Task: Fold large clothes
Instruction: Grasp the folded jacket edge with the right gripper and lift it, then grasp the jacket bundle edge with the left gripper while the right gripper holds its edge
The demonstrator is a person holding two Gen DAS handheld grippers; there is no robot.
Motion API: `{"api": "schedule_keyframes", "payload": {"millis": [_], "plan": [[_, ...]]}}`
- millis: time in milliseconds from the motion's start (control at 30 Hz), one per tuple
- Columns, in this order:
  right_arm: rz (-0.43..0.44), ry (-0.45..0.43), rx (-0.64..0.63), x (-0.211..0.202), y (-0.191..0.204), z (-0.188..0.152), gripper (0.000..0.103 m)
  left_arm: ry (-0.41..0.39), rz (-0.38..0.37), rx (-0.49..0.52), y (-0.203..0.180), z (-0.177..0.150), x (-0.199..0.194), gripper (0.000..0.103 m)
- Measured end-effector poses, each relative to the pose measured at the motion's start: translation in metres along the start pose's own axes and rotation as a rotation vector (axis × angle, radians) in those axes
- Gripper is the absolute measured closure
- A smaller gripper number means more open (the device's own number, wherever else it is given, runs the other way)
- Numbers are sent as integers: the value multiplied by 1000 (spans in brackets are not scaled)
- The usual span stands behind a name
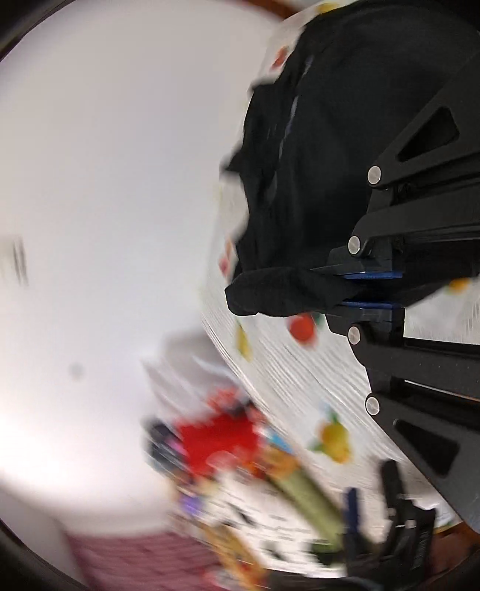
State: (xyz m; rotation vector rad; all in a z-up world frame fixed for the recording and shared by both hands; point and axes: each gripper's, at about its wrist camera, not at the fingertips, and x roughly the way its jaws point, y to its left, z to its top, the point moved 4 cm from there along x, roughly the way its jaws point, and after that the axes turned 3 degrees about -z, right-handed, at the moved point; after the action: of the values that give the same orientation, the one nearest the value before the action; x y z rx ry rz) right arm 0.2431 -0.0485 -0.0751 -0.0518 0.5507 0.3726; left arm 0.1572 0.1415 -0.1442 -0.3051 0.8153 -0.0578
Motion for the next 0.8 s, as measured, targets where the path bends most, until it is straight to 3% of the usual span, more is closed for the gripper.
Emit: {"api": "schedule_keyframes", "payload": {"millis": [267, 400, 500, 667, 800], "plan": [[-112, -87, 388, -34, -126, -19, 95, 29, -80, 84, -69, 1, 25, 18], [-205, -56, 455, -41, -159, -48, 95, 59, -108, 155, -108, -5, 37, 18], [-221, 16, 485, -41, -179, -68, 94, 79, -123, 188, -133, -8, 46, 18], [-264, 142, 464, -38, -204, -100, 75, 126, -144, 233, -172, -18, 63, 18], [-350, 121, 354, -63, -220, -106, 57, 142, -154, 248, -195, -26, 73, 19]]}}
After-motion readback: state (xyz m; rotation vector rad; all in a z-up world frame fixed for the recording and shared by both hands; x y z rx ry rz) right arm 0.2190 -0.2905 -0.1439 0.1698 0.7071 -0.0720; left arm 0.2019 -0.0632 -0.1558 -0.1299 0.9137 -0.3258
